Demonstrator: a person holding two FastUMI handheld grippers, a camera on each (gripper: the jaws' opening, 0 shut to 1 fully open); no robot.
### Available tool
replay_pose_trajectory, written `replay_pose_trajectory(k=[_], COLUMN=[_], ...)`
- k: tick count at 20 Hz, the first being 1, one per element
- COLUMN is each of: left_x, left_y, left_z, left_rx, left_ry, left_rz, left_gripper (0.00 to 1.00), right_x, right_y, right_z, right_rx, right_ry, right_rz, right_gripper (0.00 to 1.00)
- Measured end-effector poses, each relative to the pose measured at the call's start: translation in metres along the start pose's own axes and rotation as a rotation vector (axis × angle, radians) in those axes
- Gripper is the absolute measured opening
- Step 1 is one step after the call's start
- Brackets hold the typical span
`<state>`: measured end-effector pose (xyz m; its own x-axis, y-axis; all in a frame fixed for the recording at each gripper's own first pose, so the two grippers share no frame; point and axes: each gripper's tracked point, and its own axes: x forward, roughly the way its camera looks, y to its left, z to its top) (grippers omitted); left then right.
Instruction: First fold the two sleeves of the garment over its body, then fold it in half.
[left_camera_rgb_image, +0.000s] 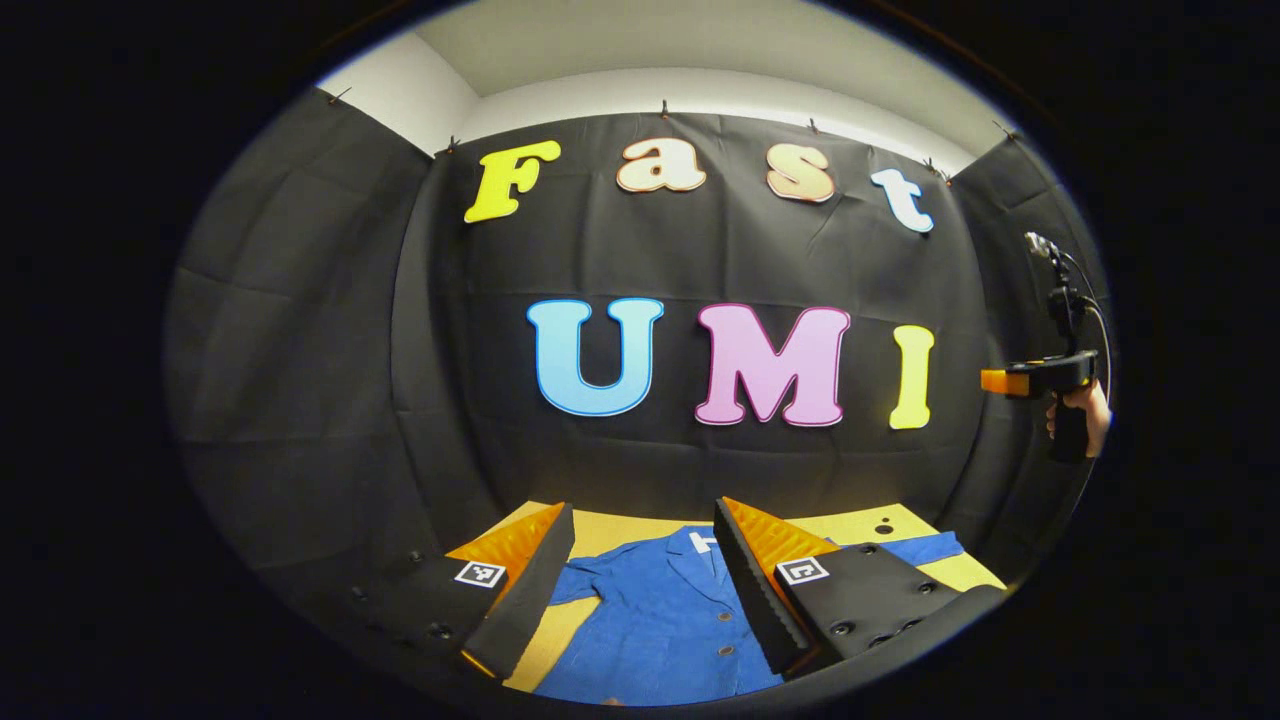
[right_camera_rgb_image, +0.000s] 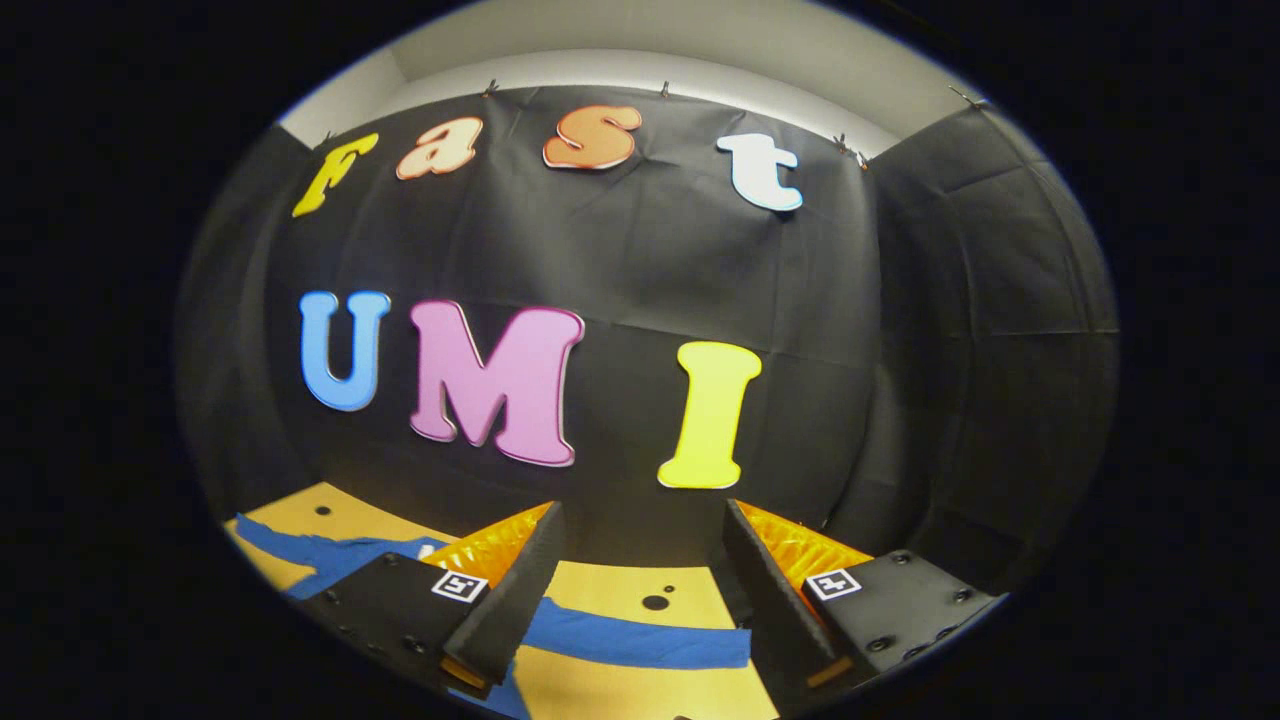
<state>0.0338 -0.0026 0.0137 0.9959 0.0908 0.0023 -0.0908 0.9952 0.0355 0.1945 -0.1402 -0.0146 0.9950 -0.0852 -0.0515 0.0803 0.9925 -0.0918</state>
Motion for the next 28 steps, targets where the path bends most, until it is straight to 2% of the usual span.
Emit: replay_pose_trajectory(k=[3,4,5,6,8,9,10,11,13,14,15,16,18,19,20,27,28], left_x=[0.023,0.033,0.043,0.052,0.069,0.075,0.082,0.088,0.097,0.100,0.104,0.109,0.119,0.122,0.126,0.137,0.137], left_y=[-0.008,-0.010,-0.014,-0.022,-0.043,-0.051,-0.058,-0.062,-0.066,-0.069,-0.075,-0.082,-0.097,-0.104,-0.111,-0.118,-0.116], left_z=[-0.007,-0.009,-0.012,-0.014,-0.023,-0.029,-0.035,-0.044,-0.050,-0.050,-0.052,-0.052,-0.052,-0.054,-0.053,-0.058,-0.061], left_rx=[0.006,0.018,0.029,0.035,0.015,-0.010,-0.038,-0.057,-0.047,-0.029,-0.008,0.013,0.034,0.037,0.038,0.045,0.043], left_ry=[0.038,0.050,0.060,0.074,0.113,0.133,0.160,0.190,0.218,0.222,0.226,0.226,0.220,0.221,0.219,0.219,0.226], left_rz=[0.024,0.035,0.047,0.050,0.036,0.030,0.031,0.036,0.051,0.054,0.050,0.043,0.021,0.008,-0.004,-0.023,-0.016], left_gripper=[0.81,0.81,0.81,0.81,0.81,0.81,0.81,0.81,0.81,0.81,0.81,0.81,0.81,0.81,0.81,0.81,0.81], right_x=[0.041,0.055,0.066,0.071,0.084,0.086,0.088,0.090,0.095,0.096,0.095,0.093,0.089,0.088,0.089,0.090,0.093], right_y=[-0.015,-0.025,-0.033,-0.041,-0.063,-0.073,-0.082,-0.091,-0.101,-0.105,-0.108,-0.111,-0.114,-0.113,-0.116,-0.112,-0.116], right_z=[-0.089,-0.127,-0.165,-0.201,-0.269,-0.297,-0.324,-0.345,-0.382,-0.399,-0.412,-0.423,-0.439,-0.442,-0.448,-0.459,-0.461], right_rx=[0.004,0.018,0.049,0.087,0.171,0.190,0.200,0.206,0.248,0.279,0.310,0.336,0.369,0.375,0.377,0.337,0.315], right_ry=[0.119,0.182,0.255,0.321,0.446,0.501,0.561,0.606,0.672,0.707,0.740,0.772,0.811,0.822,0.827,0.830,0.836], right_rz=[-0.003,-0.016,-0.032,-0.049,-0.095,-0.111,-0.129,-0.148,-0.179,-0.188,-0.197,-0.199,-0.213,-0.213,-0.217,-0.277,-0.280], right_gripper=[0.96,1.00,0.96,1.00,1.00,1.00,0.96,1.00,1.00,0.94,0.99,0.98,0.86,0.84,0.88,0.87,0.78])
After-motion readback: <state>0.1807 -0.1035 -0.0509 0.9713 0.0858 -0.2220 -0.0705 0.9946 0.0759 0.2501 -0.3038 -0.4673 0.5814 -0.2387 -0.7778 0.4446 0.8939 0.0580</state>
